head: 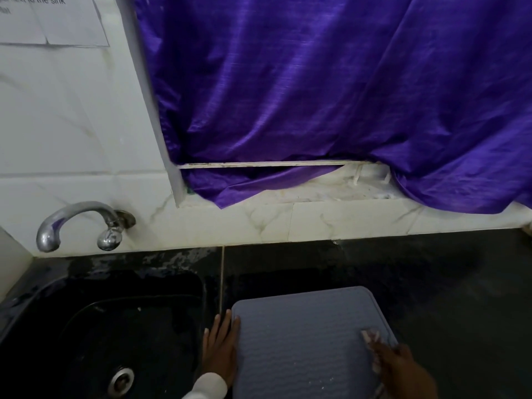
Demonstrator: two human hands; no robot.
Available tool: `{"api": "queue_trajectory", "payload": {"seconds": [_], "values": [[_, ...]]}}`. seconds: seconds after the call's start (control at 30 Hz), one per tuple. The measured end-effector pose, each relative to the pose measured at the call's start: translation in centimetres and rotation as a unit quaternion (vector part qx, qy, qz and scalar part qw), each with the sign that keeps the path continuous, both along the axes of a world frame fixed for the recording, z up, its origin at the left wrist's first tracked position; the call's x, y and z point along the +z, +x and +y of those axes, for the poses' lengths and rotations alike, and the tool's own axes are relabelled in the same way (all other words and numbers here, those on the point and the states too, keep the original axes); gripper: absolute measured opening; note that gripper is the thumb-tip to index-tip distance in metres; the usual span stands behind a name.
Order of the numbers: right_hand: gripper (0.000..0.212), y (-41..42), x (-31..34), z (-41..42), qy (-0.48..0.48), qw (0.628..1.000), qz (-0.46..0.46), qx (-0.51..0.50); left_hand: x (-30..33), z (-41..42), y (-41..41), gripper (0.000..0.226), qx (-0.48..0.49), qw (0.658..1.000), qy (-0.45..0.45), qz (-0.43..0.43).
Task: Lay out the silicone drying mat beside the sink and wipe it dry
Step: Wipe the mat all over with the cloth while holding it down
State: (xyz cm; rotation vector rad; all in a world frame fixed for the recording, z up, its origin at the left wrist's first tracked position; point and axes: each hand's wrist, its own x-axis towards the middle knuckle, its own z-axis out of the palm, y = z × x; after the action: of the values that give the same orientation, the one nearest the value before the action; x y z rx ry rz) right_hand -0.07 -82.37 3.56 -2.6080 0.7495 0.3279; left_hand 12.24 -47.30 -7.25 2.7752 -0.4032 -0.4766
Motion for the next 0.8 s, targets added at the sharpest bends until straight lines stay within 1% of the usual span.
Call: {"api": "queue_trajectory", "payload": {"seconds": [0.03,0.07,0.1,0.13,0.17,0.2,0.23,0.27,0.3,0.37,0.47,0.53,0.57,0.63,0.7,0.73,0.8], "values": [[0.048,-0.1,0.2,-1.1,0.008,1.000,0.010,-0.021,-0.3,0.0,0.0,0.074,-0.003,0.999,0.016,-0.034],[0.051,0.2,-0.3,-2.0,-0.019,1.000,0.014,-0.005,-0.7,0.0,-0.2,0.077,-0.002,0.998,0.024,-0.065],[0.049,0.5,-0.4,-2.6,-0.039,0.999,0.033,-0.017,-0.9,0.0,-0.3,0.079,0.002,0.999,0.034,-0.022],[0.049,0.9,-0.5,-2.5,-0.032,0.998,0.052,-0.033,-1.0,0.2,0.0,0.082,0.004,0.998,0.060,0.002],[0.048,1.2,-0.7,-2.8,-0.034,0.998,0.057,-0.019,-2.2,0.2,0.3,0.083,0.010,0.997,0.074,-0.011],[0.048,0.5,-0.6,-2.6,-0.060,0.997,0.048,-0.027,-3.0,0.3,0.4,0.084,0.009,0.997,0.071,-0.023],[0.048,0.1,-0.5,-3.0,-0.053,0.996,0.054,-0.049,-2.5,0.3,0.2,0.083,0.008,0.998,0.048,-0.026],[0.047,-0.1,-0.3,-3.1,-0.046,0.996,0.058,-0.059,-2.0,0.3,0.2,0.083,0.005,0.999,0.041,-0.012],[0.046,-0.2,-1.0,-3.5,-0.034,0.996,0.056,-0.061,-1.8,0.3,0.2,0.083,0.010,0.999,0.041,-0.008],[0.044,-0.5,-1.1,-3.1,-0.042,0.996,0.045,-0.069,-1.6,0.1,0.1,0.083,0.019,0.999,0.041,-0.010],[0.046,-0.8,-0.6,-2.7,-0.046,0.996,0.048,-0.063,-1.6,0.2,0.2,0.079,0.008,1.000,0.008,0.014],[0.047,-0.7,-0.6,-2.8,-0.026,0.996,0.040,-0.074,-1.8,0.4,-0.2,0.070,0.047,0.999,-0.025,0.010],[0.046,-0.5,-0.4,-2.4,-0.015,0.997,0.049,-0.062,-1.9,0.4,-0.3,0.065,0.050,0.998,-0.028,0.007],[0.039,0.0,0.8,-0.6,0.009,0.999,0.013,-0.043,-2.0,0.2,-0.6,0.059,0.034,0.997,-0.030,-0.057],[0.036,0.5,1.1,2.0,0.050,0.998,-0.033,0.007,-1.9,0.2,-0.6,0.059,0.022,0.998,-0.008,-0.060],[0.040,0.9,1.0,3.7,0.064,0.996,-0.041,0.034,-1.6,0.2,-0.5,0.062,0.023,0.998,-0.010,-0.052],[0.040,1.4,0.7,7.6,0.078,0.993,-0.052,0.076,-1.6,0.3,-0.5,0.064,0.031,0.998,-0.020,-0.051]]}}
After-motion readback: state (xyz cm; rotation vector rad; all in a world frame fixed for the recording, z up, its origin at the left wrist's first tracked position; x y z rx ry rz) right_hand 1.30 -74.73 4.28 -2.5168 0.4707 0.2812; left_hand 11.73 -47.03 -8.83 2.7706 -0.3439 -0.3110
